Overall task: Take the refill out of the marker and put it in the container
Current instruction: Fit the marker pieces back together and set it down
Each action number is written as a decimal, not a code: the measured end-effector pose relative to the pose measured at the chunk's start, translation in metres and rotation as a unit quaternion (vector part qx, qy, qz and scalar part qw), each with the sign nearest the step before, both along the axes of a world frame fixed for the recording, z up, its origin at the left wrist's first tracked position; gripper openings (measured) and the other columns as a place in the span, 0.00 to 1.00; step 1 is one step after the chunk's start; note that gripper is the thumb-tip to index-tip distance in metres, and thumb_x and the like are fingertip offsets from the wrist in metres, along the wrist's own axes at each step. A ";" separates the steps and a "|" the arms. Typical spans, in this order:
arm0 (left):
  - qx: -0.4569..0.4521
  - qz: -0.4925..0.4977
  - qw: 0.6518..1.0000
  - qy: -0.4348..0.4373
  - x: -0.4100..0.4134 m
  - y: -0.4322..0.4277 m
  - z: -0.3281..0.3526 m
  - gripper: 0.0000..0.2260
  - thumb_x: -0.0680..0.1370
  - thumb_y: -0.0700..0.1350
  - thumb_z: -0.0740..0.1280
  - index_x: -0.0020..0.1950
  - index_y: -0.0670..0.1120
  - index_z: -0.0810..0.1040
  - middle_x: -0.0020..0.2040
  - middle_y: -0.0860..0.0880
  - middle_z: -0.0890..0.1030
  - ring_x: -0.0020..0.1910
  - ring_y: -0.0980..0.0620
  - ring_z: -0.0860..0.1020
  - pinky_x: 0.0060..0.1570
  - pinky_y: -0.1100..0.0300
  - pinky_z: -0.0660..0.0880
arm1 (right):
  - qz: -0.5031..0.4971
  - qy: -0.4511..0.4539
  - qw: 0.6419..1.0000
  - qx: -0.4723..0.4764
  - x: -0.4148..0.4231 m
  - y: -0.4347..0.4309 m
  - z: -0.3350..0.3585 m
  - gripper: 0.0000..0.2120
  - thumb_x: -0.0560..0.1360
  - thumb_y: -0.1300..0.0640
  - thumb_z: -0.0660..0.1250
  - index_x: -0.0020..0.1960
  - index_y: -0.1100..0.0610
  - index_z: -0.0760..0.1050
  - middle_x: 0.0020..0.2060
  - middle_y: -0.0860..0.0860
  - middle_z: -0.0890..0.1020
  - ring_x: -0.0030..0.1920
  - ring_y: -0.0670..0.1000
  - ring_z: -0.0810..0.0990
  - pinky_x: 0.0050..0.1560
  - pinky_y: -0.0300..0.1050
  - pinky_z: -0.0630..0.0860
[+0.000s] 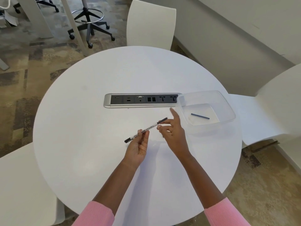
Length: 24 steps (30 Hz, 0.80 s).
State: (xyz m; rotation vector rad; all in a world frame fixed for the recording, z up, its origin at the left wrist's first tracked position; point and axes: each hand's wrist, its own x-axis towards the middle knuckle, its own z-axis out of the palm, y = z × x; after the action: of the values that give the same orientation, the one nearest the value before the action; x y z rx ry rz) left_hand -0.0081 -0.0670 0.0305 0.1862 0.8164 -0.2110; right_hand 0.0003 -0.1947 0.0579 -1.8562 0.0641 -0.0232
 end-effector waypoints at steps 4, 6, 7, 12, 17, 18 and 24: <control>-0.012 0.006 1.000 -0.010 0.001 -0.001 0.005 0.07 0.77 0.36 0.62 0.41 0.35 0.76 0.28 0.41 0.82 0.27 0.48 0.83 0.40 0.56 0.80 | 0.035 -0.081 0.991 -0.102 -0.005 0.002 0.004 0.33 0.75 0.66 0.60 0.71 0.42 0.51 0.49 0.43 0.77 0.41 0.41 0.80 0.45 0.31 0.75; -0.015 0.008 1.000 -0.015 0.002 -0.001 0.008 0.07 0.77 0.36 0.62 0.41 0.35 0.76 0.28 0.41 0.82 0.28 0.48 0.83 0.38 0.57 0.80 | 0.091 -0.110 0.976 -0.163 -0.006 0.002 0.007 0.29 0.75 0.70 0.55 0.70 0.47 0.59 0.55 0.50 0.77 0.48 0.49 0.80 0.51 0.40 0.76; -0.016 0.009 1.000 -0.017 0.002 0.000 0.009 0.07 0.77 0.36 0.62 0.41 0.36 0.76 0.28 0.41 0.82 0.28 0.48 0.83 0.36 0.57 0.81 | 0.116 -0.122 0.968 -0.188 -0.006 0.001 0.007 0.28 0.74 0.73 0.53 0.69 0.51 0.62 0.57 0.53 0.76 0.50 0.52 0.80 0.53 0.44 0.77; -0.005 0.018 1.000 -0.016 0.004 0.005 0.012 0.07 0.77 0.37 0.62 0.41 0.36 0.76 0.27 0.42 0.82 0.27 0.49 0.82 0.33 0.60 0.80 | 0.063 -0.120 0.978 -0.156 0.000 -0.006 0.001 0.30 0.70 0.78 0.51 0.66 0.56 0.69 0.56 0.57 0.76 0.48 0.53 0.79 0.51 0.43 0.77; 0.014 -0.013 1.000 -0.018 0.008 0.012 0.016 0.07 0.77 0.37 0.62 0.42 0.36 0.76 0.27 0.43 0.82 0.26 0.51 0.82 0.32 0.61 0.80 | -0.035 0.021 0.988 -0.148 0.015 -0.024 -0.019 0.19 0.72 0.74 0.54 0.58 0.62 0.75 0.51 0.61 0.79 0.49 0.59 0.80 0.54 0.49 0.75; 0.019 -0.026 0.999 -0.016 0.009 0.014 0.018 0.06 0.77 0.36 0.62 0.42 0.35 0.76 0.27 0.42 0.82 0.26 0.50 0.82 0.32 0.62 0.80 | -0.033 0.052 0.983 -0.174 0.018 -0.027 -0.025 0.17 0.73 0.73 0.55 0.56 0.63 0.75 0.52 0.62 0.79 0.51 0.59 0.79 0.55 0.49 0.74; 0.039 -0.040 0.998 -0.006 0.015 0.018 0.022 0.05 0.76 0.35 0.63 0.41 0.35 0.76 0.28 0.42 0.81 0.26 0.50 0.82 0.30 0.61 0.81 | -0.002 0.159 0.957 -0.241 0.027 -0.028 -0.042 0.11 0.74 0.61 0.64 0.56 0.62 0.75 0.50 0.62 0.81 0.53 0.58 0.78 0.53 0.47 0.72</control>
State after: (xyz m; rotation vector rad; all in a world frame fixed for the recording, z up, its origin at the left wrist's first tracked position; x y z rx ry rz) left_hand 0.0067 -0.0495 0.0525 0.2938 0.8058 -0.2540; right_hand 0.0270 -0.2228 0.0161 -2.3330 0.3102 0.2809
